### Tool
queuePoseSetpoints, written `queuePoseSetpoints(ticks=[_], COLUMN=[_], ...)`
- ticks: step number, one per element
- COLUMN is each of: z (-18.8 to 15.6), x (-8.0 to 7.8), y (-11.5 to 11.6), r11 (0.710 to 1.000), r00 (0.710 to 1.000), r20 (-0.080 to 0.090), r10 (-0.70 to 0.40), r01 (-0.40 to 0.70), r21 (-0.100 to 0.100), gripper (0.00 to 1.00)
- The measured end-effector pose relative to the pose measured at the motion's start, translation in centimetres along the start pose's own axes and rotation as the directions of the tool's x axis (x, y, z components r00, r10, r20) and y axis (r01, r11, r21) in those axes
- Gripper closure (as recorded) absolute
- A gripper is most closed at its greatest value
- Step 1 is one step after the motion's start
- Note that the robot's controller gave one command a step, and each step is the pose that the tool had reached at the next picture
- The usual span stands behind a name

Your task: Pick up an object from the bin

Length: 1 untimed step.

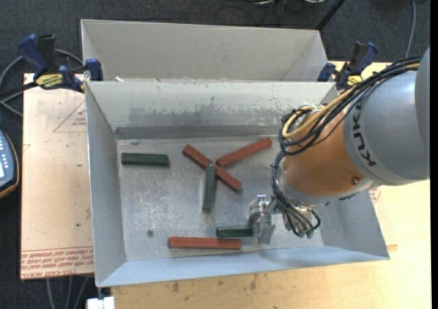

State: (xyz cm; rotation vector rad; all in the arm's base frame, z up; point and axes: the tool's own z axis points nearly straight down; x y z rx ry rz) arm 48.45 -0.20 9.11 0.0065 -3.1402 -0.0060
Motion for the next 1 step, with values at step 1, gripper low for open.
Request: queuePoseSetpoints(ticks=[1], z=[-12.54], x=[-0.20], y=[0.04], r11=[0.969], r00=[0.969], r20=[0.009], r10=[-0.247], r01=[0.247], r21=[0.006], gripper=[1.00])
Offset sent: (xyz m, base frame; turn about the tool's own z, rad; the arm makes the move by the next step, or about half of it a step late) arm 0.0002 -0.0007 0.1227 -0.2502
